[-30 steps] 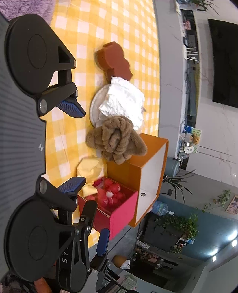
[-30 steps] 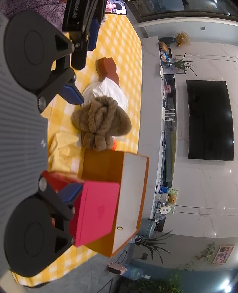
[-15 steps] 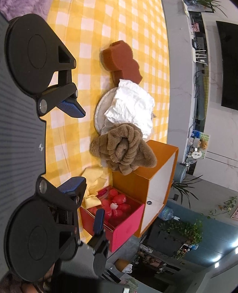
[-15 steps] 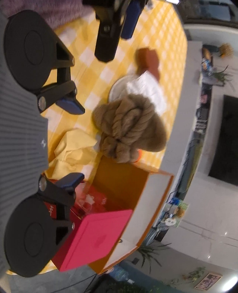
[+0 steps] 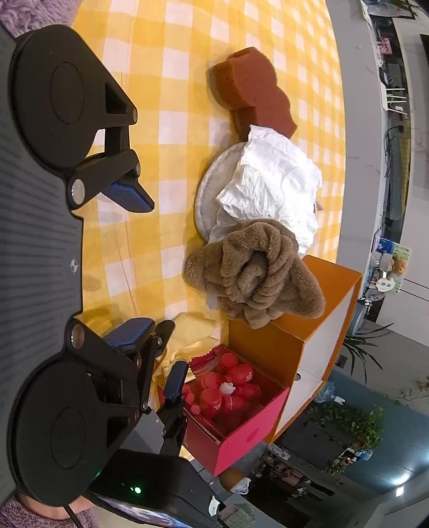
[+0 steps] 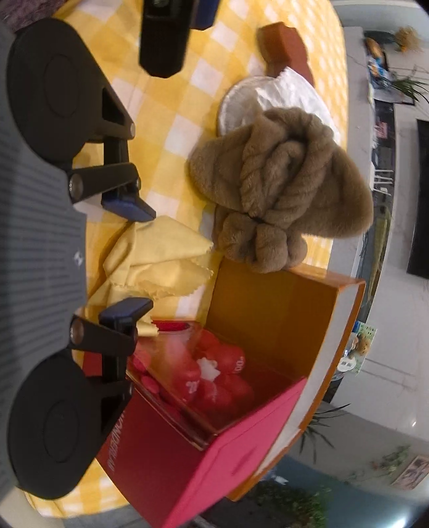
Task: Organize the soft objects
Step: 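Grasp yellow cloth with right tool while left tool grasps brown fluffy slipper, then carry slipper with left tool while right tool carries yellow cloth to orange box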
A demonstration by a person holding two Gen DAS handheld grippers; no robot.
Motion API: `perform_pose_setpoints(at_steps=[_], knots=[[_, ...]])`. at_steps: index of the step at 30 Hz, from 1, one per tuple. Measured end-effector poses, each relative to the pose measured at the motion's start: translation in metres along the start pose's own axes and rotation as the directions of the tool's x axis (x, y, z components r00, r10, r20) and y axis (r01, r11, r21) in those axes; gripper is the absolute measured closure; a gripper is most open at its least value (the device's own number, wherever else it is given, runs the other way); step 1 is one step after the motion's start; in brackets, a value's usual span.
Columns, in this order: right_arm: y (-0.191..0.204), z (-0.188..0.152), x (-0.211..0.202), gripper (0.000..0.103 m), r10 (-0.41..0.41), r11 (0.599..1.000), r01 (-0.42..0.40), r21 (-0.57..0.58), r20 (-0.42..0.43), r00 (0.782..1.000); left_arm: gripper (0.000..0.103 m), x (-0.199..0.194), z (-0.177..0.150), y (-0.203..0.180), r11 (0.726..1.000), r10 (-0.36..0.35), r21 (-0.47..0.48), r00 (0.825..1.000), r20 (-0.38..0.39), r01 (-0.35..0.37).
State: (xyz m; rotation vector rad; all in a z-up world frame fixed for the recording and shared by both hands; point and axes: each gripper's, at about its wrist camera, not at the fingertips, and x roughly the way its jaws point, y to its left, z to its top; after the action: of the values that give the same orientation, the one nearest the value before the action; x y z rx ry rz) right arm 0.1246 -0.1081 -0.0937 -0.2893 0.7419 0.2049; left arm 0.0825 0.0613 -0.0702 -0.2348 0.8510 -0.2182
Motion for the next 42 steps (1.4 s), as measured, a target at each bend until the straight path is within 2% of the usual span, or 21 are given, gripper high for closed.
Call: perform_pose_setpoints(at_steps=[1,4,5,8,14,19,23,27,29,35,37,39,42], knots=[[-0.002,0.0,0.0,0.066,0.018,1.0,-0.018,0.015,0.001,1.0,0.018,0.001,0.001,-0.001,1.0,0.001,0.0,1.0,-0.003,-0.001],[-0.009,-0.001,0.001,0.079,0.082,0.995,-0.082,0.06,0.002,0.997,0.018,0.005,0.003,-0.003,1.0,0.006,0.008,1.0,-0.008,-0.006],[-0.009,-0.001,0.001,0.08,0.088,0.994,-0.088,0.057,0.005,0.996,0.018,0.006,0.003,-0.005,1.0,0.008,0.016,1.0,-0.006,-0.008],[-0.01,0.0,0.002,0.096,0.091,0.995,-0.092,0.047,0.012,0.996,0.018,0.007,0.006,-0.011,0.998,0.022,0.051,1.0,0.006,-0.022],[-0.02,0.013,-0.006,0.098,0.124,0.988,-0.13,0.083,0.071,0.99,0.018,0.016,0.028,-0.027,0.984,0.075,0.156,0.995,0.066,-0.084],[-0.026,0.025,-0.009,0.098,0.158,0.981,-0.169,0.092,0.115,0.981,0.018,0.027,0.051,-0.036,0.932,0.16,0.3,0.974,0.16,-0.202],[-0.026,0.028,-0.005,0.098,0.179,0.978,-0.189,0.085,0.117,0.977,0.019,0.042,0.061,-0.035,0.934,0.138,0.306,0.976,0.169,-0.185],[-0.026,0.026,-0.001,0.098,0.187,0.977,-0.197,0.084,0.112,0.976,0.028,0.058,0.064,-0.034,0.928,0.176,0.299,0.97,0.17,-0.221],[-0.028,0.023,0.0,0.098,0.184,0.977,-0.194,0.09,0.109,0.977,0.03,0.06,0.06,-0.033,0.925,0.181,0.304,0.968,0.171,-0.227],[-0.025,0.022,0.004,0.098,0.196,0.974,-0.205,0.094,0.092,0.976,0.047,0.06,0.054,-0.031,0.926,0.189,0.298,0.968,0.164,-0.231],[-0.025,0.022,0.002,0.098,0.195,0.975,-0.203,0.093,0.091,0.977,0.055,0.058,0.05,-0.033,0.917,0.203,0.313,0.965,0.169,-0.248],[-0.027,0.024,0.001,0.098,0.195,0.974,-0.204,0.1,0.091,0.976,0.068,0.058,0.048,-0.038,0.898,0.227,0.342,0.957,0.183,-0.278],[-0.028,0.027,-0.002,0.098,0.195,0.974,-0.204,0.095,0.098,0.976,0.081,0.051,0.047,-0.039,0.909,0.22,0.312,0.953,0.207,-0.278]])
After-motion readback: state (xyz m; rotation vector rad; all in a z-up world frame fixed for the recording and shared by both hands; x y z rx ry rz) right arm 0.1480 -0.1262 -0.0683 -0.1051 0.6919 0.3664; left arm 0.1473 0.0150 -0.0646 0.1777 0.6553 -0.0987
